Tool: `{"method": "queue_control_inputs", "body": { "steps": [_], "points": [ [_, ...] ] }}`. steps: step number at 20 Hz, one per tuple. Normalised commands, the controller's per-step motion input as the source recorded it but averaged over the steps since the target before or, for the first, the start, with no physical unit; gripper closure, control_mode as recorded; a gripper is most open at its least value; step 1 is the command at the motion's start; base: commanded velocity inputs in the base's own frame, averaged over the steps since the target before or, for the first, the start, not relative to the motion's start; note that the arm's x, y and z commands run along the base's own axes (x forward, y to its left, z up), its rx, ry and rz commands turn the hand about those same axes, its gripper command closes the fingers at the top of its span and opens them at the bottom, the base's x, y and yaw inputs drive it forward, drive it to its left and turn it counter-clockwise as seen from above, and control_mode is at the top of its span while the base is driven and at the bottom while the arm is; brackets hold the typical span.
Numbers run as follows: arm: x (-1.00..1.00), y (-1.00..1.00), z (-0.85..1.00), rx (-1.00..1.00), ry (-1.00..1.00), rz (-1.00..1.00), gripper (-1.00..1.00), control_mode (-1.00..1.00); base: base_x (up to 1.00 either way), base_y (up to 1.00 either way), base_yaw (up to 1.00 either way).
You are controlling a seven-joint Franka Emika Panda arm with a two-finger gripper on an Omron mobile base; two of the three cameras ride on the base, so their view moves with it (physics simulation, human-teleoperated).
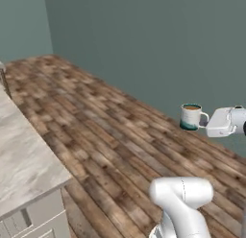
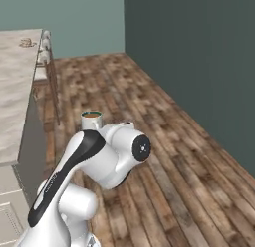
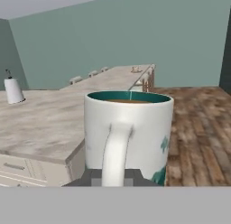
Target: Pick up the brewed coffee from the coffee machine and place it next to the breakfast plate on the dining counter.
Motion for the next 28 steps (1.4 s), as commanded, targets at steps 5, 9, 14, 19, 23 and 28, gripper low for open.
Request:
{"method": "queue_control_inputs", "body": {
  "steps": [5, 9, 14, 19, 23, 28],
  "points": [
    [0.00, 0.00, 0.00, 0.00, 0.00, 0.00, 1.00, 1.00, 1.00, -0.93, 0.12],
    [0.00, 0.00, 0.00, 0.00, 0.00, 0.00, 1.00, 1.00, 1.00, -0.84, 0.12],
    [0.00, 0.00, 0.00, 0.00, 0.00, 0.00, 1.00, 1.00, 1.00, -0.78, 0.13],
    [0.00, 0.00, 0.00, 0.00, 0.00, 0.00, 1.00, 1.00, 1.00, -0.51, 0.24],
    [0.00, 0.00, 0.00, 0.00, 0.00, 0.00, 1.00, 1.00, 1.00, -0.03, 0.42],
    [0.00, 0.00, 0.00, 0.00, 0.00, 0.00, 1.00, 1.00, 1.00, 0.00, 0.49]
  ]
}}
